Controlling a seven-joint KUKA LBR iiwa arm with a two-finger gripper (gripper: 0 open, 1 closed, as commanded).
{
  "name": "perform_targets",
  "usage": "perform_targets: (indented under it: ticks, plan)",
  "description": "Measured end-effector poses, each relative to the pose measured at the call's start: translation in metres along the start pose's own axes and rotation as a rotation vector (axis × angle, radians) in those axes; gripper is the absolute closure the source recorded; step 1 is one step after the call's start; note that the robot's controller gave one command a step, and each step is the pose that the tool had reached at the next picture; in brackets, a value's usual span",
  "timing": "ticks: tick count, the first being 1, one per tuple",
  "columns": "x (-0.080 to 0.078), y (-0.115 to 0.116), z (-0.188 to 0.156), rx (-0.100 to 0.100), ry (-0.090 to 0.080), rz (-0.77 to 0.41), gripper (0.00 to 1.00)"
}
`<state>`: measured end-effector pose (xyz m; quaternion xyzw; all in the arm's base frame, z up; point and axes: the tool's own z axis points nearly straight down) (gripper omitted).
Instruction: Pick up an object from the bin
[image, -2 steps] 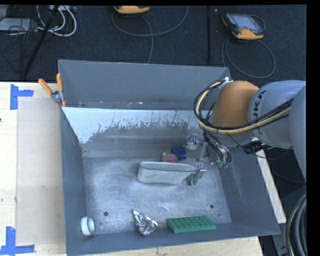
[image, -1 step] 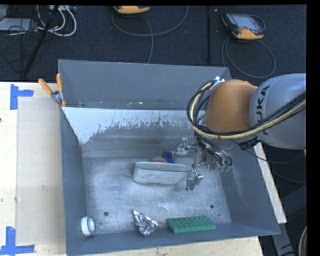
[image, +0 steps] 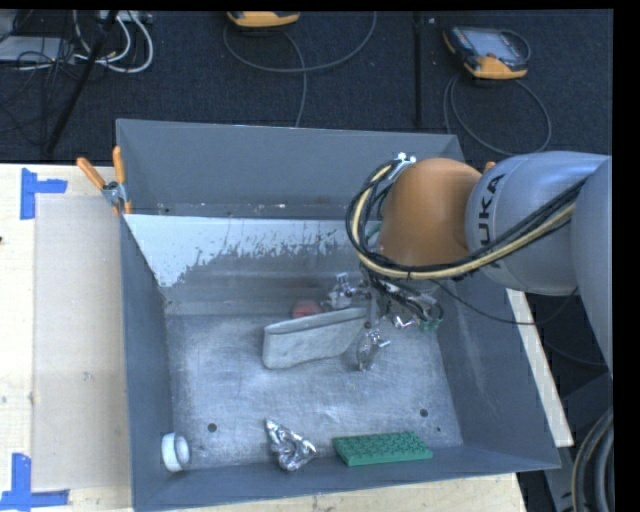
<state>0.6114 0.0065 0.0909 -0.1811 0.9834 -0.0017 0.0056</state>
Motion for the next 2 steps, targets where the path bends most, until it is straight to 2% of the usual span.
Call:
perform_targets:
  ticks: [1, 2]
  plan:
    - [-0.004, 0.002, -0.001, -0.001, -0.013, -0.002, 1.0]
    - [0.001, -0.005, -0.116, -0.004, 0.003, -0.372, 1.0]
